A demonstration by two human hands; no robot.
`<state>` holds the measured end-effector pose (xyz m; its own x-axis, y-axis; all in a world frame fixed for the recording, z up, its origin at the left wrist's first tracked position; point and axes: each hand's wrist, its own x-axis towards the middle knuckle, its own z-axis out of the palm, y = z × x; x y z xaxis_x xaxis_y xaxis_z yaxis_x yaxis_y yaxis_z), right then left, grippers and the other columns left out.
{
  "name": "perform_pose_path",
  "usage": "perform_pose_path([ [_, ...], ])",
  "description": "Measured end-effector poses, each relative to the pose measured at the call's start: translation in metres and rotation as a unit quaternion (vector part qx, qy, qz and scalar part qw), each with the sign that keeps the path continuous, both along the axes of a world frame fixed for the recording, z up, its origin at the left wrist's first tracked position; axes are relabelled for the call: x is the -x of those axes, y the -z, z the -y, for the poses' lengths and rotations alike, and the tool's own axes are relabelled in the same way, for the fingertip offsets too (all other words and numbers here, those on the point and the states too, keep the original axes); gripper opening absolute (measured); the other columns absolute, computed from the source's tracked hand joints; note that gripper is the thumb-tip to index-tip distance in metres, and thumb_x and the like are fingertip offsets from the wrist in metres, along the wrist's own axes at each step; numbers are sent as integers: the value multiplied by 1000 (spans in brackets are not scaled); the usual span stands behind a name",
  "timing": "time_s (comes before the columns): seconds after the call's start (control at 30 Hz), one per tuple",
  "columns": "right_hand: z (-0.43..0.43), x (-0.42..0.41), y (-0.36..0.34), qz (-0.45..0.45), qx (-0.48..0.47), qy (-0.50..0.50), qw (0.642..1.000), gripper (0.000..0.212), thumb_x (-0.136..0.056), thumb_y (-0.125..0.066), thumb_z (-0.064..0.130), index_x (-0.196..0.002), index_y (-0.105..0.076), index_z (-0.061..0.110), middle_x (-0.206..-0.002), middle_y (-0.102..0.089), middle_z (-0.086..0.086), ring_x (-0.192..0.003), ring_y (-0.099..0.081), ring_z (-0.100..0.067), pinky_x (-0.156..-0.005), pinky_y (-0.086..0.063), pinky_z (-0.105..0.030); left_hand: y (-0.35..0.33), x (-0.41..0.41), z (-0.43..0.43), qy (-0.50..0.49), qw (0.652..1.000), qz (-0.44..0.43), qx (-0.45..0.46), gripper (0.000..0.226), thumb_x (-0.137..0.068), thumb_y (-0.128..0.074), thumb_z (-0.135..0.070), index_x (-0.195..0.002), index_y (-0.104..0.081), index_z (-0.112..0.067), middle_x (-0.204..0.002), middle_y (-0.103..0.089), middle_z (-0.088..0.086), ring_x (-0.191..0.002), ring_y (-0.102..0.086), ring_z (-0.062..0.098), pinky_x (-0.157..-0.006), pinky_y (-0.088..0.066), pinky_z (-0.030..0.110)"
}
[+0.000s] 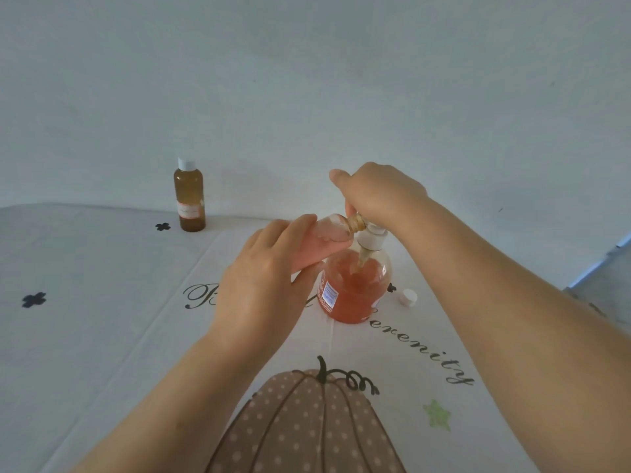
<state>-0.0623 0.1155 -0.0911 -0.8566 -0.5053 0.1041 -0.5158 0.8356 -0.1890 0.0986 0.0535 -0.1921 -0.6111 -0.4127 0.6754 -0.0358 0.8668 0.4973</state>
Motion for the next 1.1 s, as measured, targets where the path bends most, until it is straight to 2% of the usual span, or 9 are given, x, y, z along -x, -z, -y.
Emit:
perform_pose_path([
  [0.3, -5, -5, -12, -73, 10, -28, 997, 54, -98, -30, 49, -84, -69, 14, -72, -65, -1, -67, -59, -20, -55, -34, -26, -2, -2, -3, 3, 1000, -4, -3, 56, -81, -73, -25, -132, -51, -24, -109, -61, -9, -94, -58, 17, -60, -51, 35],
  [0.57, -1, -3, -7, -34, 10, -20, 999, 51, -97, -32, 47, -86, -69, 13, -69, -62, -2, -65, -58, -20, -54, -35, -26, -2, -3, -2, 0, 1000, -1, 3, 54, -82, -72, -27, -132, -51, -24, -110, -61, -8, -94, -58, 17, -61, -52, 35],
  [0.8, 2, -2, 0, -10, 20, -6, 1000, 50, -96, -32, 44, -87, -69, 12, -71, -62, -4, -66, -57, -21, -55, -35, -27, -2, -2, 1, -10, 1000, 16, 13, 54, -81, -74, -25, -131, -54, -21, -112, -62, -6, -95, -59, 18, -61, -47, 28],
  [0.97, -3, -5, -4, 20, 45, -1, 999, 49, -95, -33, 41, -90, -70, 9, -65, -58, -3, -63, -56, -22, -58, -39, -28, -3, -4, -2, -5, 1000, 10, 10, 55, -82, -73, -27, -132, -51, -24, -112, -61, -8, -95, -58, 16, -60, -51, 33],
  [1.1, -6, -7, -13, 2, 41, -13, 999, 50, -96, -33, 41, -89, -71, 8, -65, -58, -2, -63, -56, -22, -56, -38, -26, -5, -5, -3, 5, 1000, 2, 0, 56, -82, -73, -27, -132, -49, -27, -111, -60, -10, -95, -58, 15, -62, -52, 33],
])
